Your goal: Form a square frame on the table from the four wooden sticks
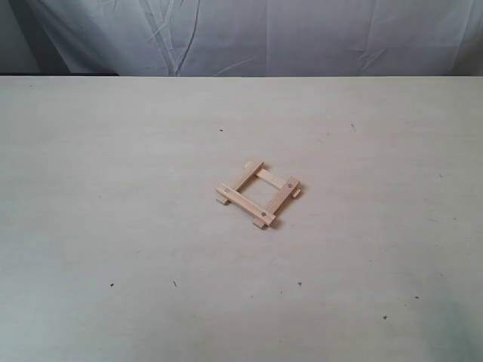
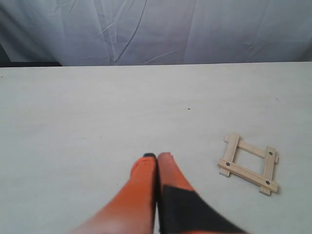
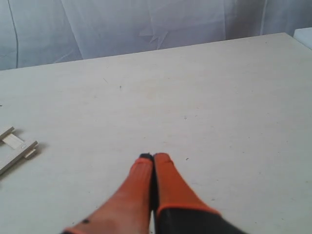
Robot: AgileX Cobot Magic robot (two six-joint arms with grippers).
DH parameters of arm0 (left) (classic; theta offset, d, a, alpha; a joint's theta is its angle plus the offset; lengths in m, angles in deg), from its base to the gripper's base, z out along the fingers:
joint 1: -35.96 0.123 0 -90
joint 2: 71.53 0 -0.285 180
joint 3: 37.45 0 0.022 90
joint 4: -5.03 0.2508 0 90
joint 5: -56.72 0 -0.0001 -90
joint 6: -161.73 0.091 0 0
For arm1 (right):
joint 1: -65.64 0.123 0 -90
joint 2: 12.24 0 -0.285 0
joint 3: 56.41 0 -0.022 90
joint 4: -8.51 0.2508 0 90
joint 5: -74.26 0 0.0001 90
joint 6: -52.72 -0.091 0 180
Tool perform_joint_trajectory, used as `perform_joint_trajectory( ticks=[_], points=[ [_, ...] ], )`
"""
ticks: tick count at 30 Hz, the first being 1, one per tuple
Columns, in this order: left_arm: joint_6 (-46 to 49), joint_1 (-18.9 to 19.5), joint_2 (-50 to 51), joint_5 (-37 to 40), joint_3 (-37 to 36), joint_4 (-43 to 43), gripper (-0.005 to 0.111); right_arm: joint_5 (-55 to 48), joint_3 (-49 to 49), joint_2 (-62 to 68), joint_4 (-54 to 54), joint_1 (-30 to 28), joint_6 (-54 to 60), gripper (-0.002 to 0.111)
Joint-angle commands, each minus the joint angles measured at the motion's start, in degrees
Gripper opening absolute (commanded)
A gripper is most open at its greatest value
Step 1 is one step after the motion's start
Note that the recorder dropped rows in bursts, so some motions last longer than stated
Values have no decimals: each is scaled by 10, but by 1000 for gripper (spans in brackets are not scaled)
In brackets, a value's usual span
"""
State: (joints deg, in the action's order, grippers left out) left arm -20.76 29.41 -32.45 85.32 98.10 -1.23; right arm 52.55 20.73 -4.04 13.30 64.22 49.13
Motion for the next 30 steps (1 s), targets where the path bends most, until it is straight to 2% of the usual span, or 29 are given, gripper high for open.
perform_joint_trajectory(
  ticks=[1, 6, 10, 15, 16, 23, 30],
  points=[
    [1, 0, -3, -2, -4, -1, 0, 8, 1, -4, -2, -3, -1, 0],
    [1, 0, -3, -2, -4, 1, 0, 8, 1, -4, -2, -3, -1, 0],
    [5, 7, -43, -6, -25, 22, 0, 8, 1, -4, 3, -3, 0, 0],
    [5, 28, -135, -81, -126, 48, 0, 7, 1, -4, 12, -3, -1, 0],
    [5, 30, -176, -110, -174, 56, 0, 7, 1, -4, 12, -3, -1, 0],
    [5, 31, -294, -146, -310, 59, 0, 7, 1, -4, 12, -3, 0, 0],
    [10, 32, -313, -148, -328, 63, 0, 9, 1, -4, 12, -3, 0, 0]
  ],
)
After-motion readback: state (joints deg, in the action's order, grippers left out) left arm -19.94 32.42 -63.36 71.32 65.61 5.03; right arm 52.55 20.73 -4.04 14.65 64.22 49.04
